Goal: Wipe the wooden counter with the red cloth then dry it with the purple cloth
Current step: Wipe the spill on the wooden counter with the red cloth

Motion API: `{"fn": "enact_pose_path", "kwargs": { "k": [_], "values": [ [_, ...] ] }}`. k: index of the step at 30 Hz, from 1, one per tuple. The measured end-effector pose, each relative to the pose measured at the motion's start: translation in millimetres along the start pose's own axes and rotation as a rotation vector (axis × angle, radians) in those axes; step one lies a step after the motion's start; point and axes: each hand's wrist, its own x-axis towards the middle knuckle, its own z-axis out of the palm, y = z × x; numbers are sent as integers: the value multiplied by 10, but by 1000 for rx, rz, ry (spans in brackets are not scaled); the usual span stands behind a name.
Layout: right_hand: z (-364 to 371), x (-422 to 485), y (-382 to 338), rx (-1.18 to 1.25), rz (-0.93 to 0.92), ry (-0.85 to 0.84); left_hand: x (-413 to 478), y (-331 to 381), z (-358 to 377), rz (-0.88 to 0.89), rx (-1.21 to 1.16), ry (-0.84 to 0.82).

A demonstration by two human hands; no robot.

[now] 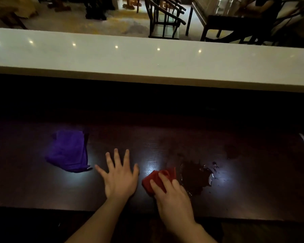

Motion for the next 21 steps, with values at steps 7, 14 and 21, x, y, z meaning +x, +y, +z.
{"fn": "enact_pose_path", "kwargs": {
  "k": [7,14,21],
  "values": [
    [-211,-289,566,-5,-125,-2,-23,25,9,27,1,16],
    [-63,-199,525,70,-212,19,-32,31,6,26,13,36],
    [12,420,140,114,107,134,-13,21,33,-8,40,40]
  ]
}}
